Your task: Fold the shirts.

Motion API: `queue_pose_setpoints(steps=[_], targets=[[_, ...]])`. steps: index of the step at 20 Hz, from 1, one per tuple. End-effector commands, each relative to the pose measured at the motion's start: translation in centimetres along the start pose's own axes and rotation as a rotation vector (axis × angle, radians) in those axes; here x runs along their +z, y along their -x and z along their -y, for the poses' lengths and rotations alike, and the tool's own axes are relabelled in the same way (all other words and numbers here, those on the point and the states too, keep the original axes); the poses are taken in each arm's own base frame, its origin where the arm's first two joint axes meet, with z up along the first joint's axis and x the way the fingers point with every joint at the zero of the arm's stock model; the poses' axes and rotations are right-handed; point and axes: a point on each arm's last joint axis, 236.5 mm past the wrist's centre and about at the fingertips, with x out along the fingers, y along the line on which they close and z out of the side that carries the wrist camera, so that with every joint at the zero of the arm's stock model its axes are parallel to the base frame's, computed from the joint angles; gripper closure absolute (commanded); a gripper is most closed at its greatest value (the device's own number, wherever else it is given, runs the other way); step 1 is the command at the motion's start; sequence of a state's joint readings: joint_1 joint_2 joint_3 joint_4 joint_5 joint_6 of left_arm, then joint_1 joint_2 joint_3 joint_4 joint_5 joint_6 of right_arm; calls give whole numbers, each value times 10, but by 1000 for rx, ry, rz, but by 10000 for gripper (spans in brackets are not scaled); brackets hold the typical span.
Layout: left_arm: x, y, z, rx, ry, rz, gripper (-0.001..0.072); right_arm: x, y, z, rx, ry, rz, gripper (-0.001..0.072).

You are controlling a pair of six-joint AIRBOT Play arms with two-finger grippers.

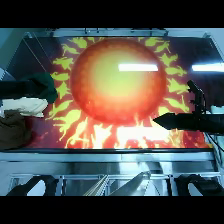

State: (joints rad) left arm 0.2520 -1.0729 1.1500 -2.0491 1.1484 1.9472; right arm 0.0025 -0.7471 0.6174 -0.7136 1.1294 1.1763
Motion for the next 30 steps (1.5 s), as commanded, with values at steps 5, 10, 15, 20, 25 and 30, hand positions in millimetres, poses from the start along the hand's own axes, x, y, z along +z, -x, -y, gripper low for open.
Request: queue_pose_setpoints(steps=[5, 10, 15, 20, 25, 30], targets=[[22, -124, -130, 351, -249, -281, -2, 0, 0, 0, 1, 0, 0, 694], [10, -200, -151, 413, -319, -436, -3, 1, 0, 0, -2, 3, 6, 694], [-9, -215, -176, 468, -303, -589, 144, 1, 0, 0, -2, 3, 6, 694], [-28, -207, -189, 522, -284, -700, 690, 1, 0, 0, -2, 3, 6, 694], [10, -245, -36, 64, -304, -487, 690, 1, 0, 0, -2, 3, 6, 694], [58, -155, 253, -649, -458, -187, 689, 1, 0, 0, -2, 3, 6, 694]])
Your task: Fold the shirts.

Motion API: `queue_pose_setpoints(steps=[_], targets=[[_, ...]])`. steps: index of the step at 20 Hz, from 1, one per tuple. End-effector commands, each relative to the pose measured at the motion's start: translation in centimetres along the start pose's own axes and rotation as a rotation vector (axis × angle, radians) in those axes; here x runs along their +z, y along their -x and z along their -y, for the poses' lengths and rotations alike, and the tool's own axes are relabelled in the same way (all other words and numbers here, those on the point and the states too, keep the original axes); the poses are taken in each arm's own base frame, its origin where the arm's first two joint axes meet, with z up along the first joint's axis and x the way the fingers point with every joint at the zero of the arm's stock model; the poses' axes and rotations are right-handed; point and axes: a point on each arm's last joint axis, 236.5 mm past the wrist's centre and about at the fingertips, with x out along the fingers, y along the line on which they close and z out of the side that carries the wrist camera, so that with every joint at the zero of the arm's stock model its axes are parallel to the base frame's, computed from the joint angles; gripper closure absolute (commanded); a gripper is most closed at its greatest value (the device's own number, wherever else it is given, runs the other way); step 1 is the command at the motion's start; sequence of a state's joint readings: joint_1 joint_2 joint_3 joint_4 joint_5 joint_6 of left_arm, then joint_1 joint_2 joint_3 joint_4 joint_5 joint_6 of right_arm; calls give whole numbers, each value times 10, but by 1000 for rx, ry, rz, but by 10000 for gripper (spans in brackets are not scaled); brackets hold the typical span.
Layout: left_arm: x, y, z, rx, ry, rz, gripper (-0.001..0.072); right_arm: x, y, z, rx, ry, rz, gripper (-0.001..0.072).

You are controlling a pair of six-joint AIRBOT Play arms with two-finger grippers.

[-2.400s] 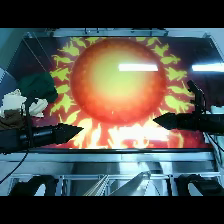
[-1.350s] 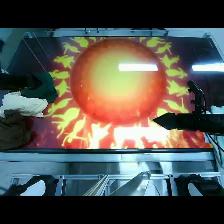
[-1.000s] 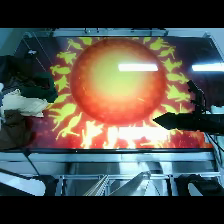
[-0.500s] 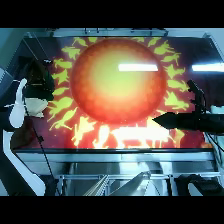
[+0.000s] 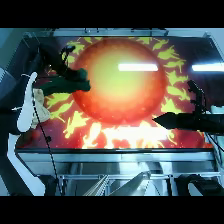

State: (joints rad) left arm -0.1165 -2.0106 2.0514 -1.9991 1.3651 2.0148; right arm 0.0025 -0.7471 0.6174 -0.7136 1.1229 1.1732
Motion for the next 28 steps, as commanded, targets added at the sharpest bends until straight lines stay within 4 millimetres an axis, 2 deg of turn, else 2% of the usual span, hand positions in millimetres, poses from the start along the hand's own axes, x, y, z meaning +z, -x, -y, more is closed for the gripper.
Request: queue_pose_setpoints(steps=[1, 3, 5, 6, 7, 8, 9, 10, 11, 12, 13, 14, 15, 17, 20, 22, 23, 25, 28], targets=[[56, 51, 190, -390, -231, 225, 688, 0, 0, 0, 1, 0, 0, 694], [46, 58, 238, -424, -290, 215, 687, 0, 0, 0, 1, 0, 0, 694], [32, 56, 269, -454, -332, 182, 685, 0, 0, 0, 1, 0, 0, 694], [26, 51, 278, -466, -341, 162, 681, 0, 0, 0, 1, 0, 0, 694], [19, 43, 285, -477, -343, 138, 594, 0, 0, 0, 1, 0, 0, 694], [11, 35, 289, -487, -340, 113, 375, 0, 0, 0, 1, 0, 0, 694], [4, 28, 291, -493, -333, 90, 238, 0, 0, 0, 1, -1, 0, 694], [-2, 23, 289, -497, -293, 61, 25, -1, 0, -2, 9, -4, -2, 693], [-7, 22, 283, -501, -239, 30, -9, -5, 0, -6, 24, -8, -19, 693], [-13, 25, 276, -507, -212, -4, -9, -7, 0, -7, 30, -12, -28, 687], [-20, 30, 264, -512, -168, -45, -8, -6, 1, -6, 28, -32, -26, 626], [-31, 35, 249, -518, -115, -98, -2, -4, 3, -1, 15, -58, -17, 389], [-44, 37, 234, -526, -48, -156, 0, 1, 6, 7, -3, -88, 4, 252], [-85, 27, 205, -551, 116, -302, 0, 14, 15, 38, -65, -160, 56, 250], [-140, -12, 186, -577, 345, -423, 0, 17, 24, 105, -152, -345, 70, 250], [-155, -38, 195, -618, 451, -407, 0, 11, 19, 147, -173, -447, 54, 251], [-162, -47, 202, -641, 468, -395, 1, 5, 12, 161, -173, -477, 27, 251], [-175, -63, 214, -636, 472, -402, 18, -12, -12, 179, -148, -518, -54, 251], [-185, -83, 231, -605, 444, -411, 18, -21, -55, 182, -30, -565, -102, 252]])
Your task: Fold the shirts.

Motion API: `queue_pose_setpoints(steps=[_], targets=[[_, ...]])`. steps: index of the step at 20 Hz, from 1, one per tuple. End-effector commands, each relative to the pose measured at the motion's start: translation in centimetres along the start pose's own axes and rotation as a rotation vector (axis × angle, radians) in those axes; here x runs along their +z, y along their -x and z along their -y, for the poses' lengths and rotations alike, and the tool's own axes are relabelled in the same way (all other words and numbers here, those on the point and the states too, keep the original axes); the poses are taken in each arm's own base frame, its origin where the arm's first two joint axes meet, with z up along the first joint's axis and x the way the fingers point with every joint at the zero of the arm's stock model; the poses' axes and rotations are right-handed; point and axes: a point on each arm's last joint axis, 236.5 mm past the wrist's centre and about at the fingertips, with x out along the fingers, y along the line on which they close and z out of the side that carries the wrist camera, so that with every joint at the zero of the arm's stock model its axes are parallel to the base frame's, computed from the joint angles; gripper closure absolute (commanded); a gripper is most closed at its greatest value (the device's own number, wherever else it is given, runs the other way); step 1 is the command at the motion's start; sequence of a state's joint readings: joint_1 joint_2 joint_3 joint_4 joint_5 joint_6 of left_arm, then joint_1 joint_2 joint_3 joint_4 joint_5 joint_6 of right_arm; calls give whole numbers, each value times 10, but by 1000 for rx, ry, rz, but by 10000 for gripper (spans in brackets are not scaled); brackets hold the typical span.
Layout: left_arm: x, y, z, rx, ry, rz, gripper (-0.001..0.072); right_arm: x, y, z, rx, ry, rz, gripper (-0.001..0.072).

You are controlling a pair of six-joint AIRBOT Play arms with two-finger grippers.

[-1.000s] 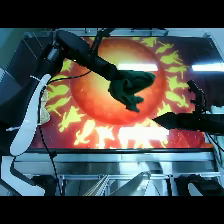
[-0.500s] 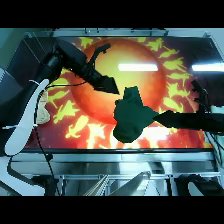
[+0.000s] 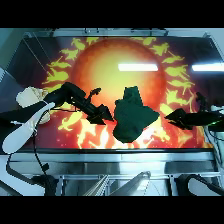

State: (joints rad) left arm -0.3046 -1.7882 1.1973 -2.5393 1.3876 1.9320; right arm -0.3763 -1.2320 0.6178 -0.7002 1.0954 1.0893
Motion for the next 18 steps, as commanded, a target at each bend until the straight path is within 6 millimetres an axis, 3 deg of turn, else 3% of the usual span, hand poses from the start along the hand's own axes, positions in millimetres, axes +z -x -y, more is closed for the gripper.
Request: queue_pose_setpoints(steps=[1, 3, 5, 6, 7, 8, 9, 11, 14, 18], targets=[[-1, -35, -8, 25, 6, 8, 18, 0, -46, 5, 120, -63, -64, 251], [0, -52, -7, 33, -1, -24, 19, 4, -66, -10, 213, -105, -62, 254], [2, -67, -2, 40, -16, -56, 20, 7, -81, -25, 272, -114, -61, 352], [6, -73, 2, 43, -30, -66, 85, 8, -86, -32, 290, -106, -61, 345], [9, -78, 5, 45, -48, -71, 308, 11, -89, -41, 303, -94, -60, 346], [14, -82, 9, 46, -66, -72, 591, 15, -90, -51, 319, -70, -53, 348], [18, -82, 14, 44, -87, -70, 699, 20, -89, -61, 339, -51, -47, 358], [26, -72, 30, 29, -130, -62, 700, 28, -80, -84, 404, 7, -49, 675], [36, -29, 61, 11, -214, -11, 701, 41, -49, -119, 504, 108, -44, 695], [32, 66, 103, 38, -312, 130, 702, 66, 14, -160, 542, 240, 92, 696]])
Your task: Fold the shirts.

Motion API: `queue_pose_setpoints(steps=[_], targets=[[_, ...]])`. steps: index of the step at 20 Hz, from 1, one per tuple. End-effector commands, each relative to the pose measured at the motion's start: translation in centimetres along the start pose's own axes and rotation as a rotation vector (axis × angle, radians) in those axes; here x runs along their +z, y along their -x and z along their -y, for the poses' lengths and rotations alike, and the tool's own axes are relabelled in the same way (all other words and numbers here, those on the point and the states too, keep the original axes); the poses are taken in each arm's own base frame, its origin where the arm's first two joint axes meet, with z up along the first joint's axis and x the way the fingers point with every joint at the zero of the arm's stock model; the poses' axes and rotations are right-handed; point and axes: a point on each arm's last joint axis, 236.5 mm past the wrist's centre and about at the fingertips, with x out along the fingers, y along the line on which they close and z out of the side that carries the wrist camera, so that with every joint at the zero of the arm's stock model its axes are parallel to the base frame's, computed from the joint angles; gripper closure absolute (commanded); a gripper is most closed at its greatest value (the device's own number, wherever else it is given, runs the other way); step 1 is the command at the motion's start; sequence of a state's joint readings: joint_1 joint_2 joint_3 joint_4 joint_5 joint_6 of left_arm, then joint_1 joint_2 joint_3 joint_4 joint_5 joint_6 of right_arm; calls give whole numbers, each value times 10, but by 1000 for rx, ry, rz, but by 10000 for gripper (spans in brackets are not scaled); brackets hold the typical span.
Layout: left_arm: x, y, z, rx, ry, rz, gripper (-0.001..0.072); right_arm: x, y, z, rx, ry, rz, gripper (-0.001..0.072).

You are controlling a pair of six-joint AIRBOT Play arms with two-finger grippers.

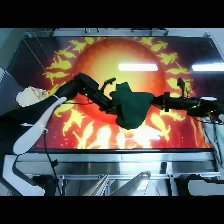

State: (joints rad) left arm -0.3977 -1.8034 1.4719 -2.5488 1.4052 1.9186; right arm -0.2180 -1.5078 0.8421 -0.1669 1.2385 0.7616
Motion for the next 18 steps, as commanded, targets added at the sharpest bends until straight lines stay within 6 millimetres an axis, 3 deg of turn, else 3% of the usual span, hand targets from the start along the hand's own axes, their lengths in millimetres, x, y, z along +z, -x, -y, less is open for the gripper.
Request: queue_pose_setpoints(steps=[1, 3, 6, 7, 9, 11, 13, 15, 18], targets=[[4, 84, 32, 81, -97, 109, 702, 27, 35, -65, 49, 148, 91, 696], [6, 137, 56, 156, -159, 198, 702, 39, 64, -112, 72, 257, 186, 696], [5, 205, 106, 219, -264, 361, 700, 45, 106, -184, 90, 390, 356, 696], [4, 222, 123, 235, -304, 411, 699, 41, 113, -200, 86, 409, 387, 694], [4, 236, 150, 245, -357, 464, 697, 23, 116, -220, 92, 445, 374, 693], [4, 224, 162, 233, -389, 441, 692, 12, 106, -213, 49, 427, 324, 693], [3, 188, 155, 203, -375, 351, 692, 0, 92, -192, -19, 402, 251, 693], [2, 140, 133, 176, -352, 244, 692, -12, 77, -170, -76, 374, 178, 694], [4, 63, 78, 152, -252, 113, 691, -32, 60, -138, -130, 332, 90, 694]])
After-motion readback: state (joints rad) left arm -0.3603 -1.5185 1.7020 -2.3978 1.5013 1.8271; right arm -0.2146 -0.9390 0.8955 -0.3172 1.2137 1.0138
